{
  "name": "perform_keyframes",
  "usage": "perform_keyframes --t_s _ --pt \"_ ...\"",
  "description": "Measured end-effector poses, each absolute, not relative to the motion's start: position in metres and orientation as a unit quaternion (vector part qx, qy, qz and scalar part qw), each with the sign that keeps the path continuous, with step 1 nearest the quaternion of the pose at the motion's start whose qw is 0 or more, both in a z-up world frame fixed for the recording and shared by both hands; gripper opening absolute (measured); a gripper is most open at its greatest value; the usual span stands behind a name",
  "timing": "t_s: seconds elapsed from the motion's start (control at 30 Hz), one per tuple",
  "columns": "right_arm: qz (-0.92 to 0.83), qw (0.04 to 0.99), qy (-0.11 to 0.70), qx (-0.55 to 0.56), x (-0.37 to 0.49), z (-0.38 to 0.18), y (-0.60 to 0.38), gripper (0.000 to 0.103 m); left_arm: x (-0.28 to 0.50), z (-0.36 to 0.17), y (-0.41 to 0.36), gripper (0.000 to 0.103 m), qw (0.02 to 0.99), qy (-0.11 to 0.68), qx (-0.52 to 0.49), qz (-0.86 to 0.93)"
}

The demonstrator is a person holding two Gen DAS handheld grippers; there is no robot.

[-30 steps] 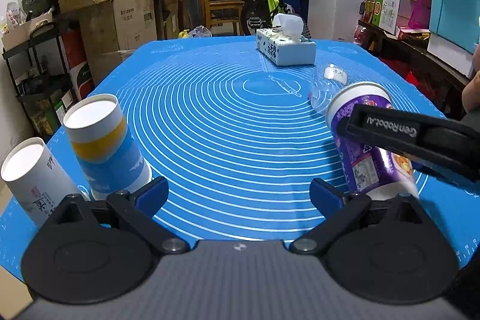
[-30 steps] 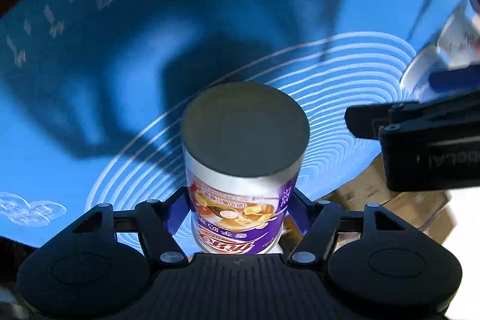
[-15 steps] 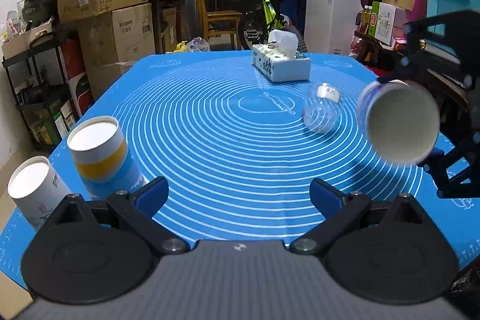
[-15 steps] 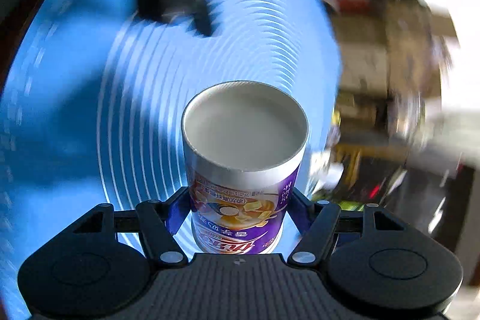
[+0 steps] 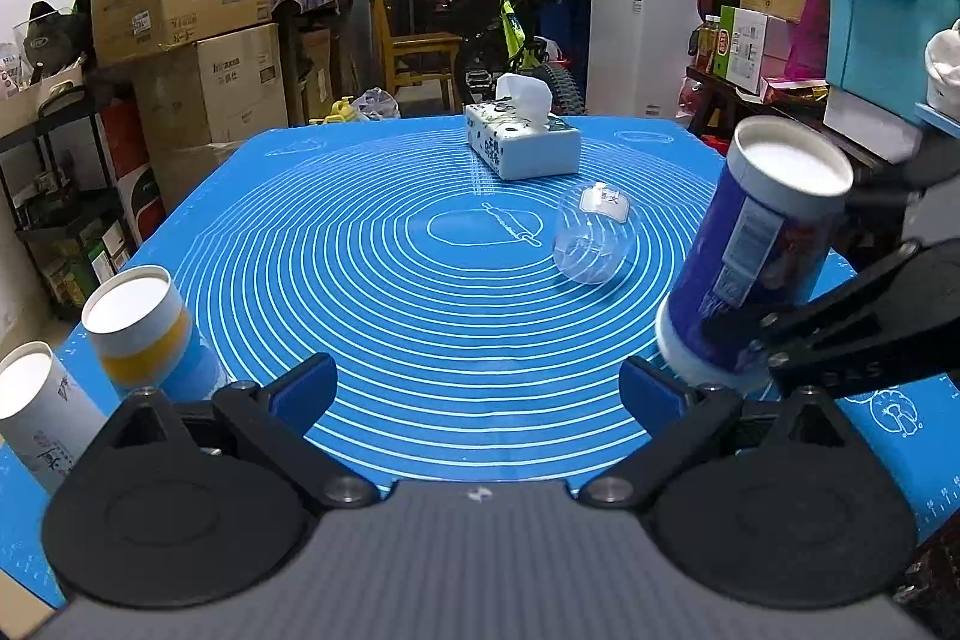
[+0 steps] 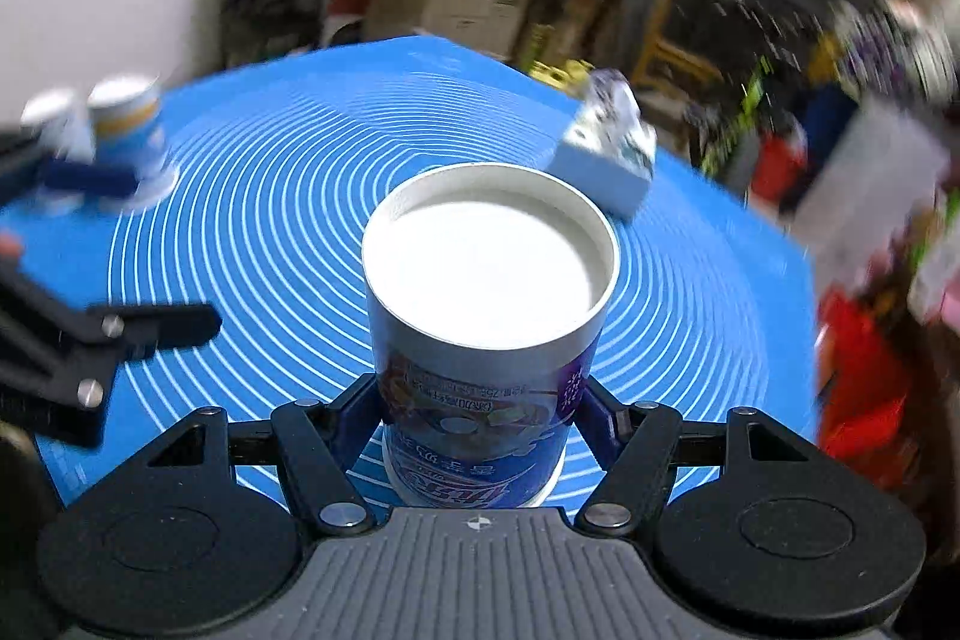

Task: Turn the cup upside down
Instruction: 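Lower the upright purple cup onto the mat with the right gripper, then open the right gripper and withdraw it from the cup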

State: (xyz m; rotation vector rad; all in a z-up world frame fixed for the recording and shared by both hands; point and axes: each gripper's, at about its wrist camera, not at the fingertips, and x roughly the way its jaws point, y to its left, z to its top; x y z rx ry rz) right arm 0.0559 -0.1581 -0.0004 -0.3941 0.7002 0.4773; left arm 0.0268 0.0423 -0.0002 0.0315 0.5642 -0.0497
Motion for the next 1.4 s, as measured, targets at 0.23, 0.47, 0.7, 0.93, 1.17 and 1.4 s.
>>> perform_keyframes --t_s 0.23,0.47,0.7,0.93,1.17,1.4 --pt "0.207 0.911 0.338 -0.109 0.078 -0.010 -0.173 0.073 0.027 -0.004 0.039 0.099 0.958 0.285 0.013 -0.016" --pt "0.207 0.916 0.331 -0.089 0.087 -0.016 -0.178 0.076 0.029 -0.006 0.038 0.099 0.957 0.291 0.006 -0.012" --pt "0.204 0.916 0.334 -0.084 0.092 -0.016 -0.179 0.086 0.028 -0.006 0.035 0.099 0.956 0.292 0.009 -0.006" --pt "0.195 0.921 0.333 -0.061 0.073 -0.010 -0.188 0.098 0.020 -0.001 0.032 0.099 0.957 0.288 0.011 -0.004" --pt "0.176 0.929 0.321 -0.059 0.036 -0.007 -0.197 0.099 0.007 0.003 0.025 0.099 0.957 0.289 0.008 -0.010" --pt "0.163 0.937 0.304 -0.060 0.003 -0.002 -0.205 0.099 -0.003 0.000 0.014 0.099 0.955 0.294 0.014 -0.021"
